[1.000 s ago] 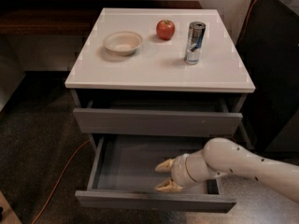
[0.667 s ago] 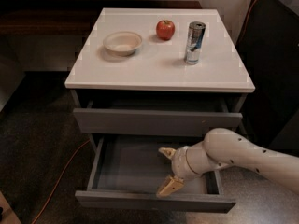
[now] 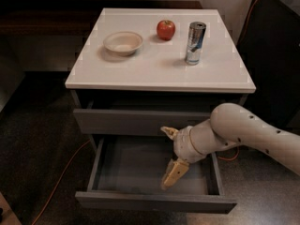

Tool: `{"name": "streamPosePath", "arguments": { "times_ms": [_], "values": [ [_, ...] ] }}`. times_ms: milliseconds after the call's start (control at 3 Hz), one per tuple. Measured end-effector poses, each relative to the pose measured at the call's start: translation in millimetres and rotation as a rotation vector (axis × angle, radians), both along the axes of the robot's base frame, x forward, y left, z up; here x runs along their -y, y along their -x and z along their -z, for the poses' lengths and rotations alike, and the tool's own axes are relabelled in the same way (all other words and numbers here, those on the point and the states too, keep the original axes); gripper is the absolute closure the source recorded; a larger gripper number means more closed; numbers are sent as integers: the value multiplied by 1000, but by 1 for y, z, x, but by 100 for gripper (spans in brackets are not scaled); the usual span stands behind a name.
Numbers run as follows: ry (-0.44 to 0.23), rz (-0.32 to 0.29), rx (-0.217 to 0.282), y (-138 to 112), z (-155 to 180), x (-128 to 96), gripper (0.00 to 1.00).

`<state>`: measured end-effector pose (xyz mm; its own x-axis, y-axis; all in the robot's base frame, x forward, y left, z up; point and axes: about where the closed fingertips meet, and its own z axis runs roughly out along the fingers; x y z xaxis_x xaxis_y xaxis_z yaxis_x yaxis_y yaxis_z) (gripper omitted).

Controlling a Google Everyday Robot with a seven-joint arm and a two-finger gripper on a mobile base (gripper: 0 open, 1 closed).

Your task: Place redbull can into middle drawer

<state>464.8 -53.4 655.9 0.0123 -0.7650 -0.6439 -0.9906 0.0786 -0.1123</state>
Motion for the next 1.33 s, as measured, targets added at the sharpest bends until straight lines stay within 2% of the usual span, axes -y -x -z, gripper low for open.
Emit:
{"name": "streamPosePath", "arguments": {
  "times_ms": [333,667,1333],
  "values": [
    [-2,2,0,-11,-36,5,0],
    [-3,3,-2,-32,-98,13,0],
    [-26,0,-4,-35,-108,13,0]
  ]
}}
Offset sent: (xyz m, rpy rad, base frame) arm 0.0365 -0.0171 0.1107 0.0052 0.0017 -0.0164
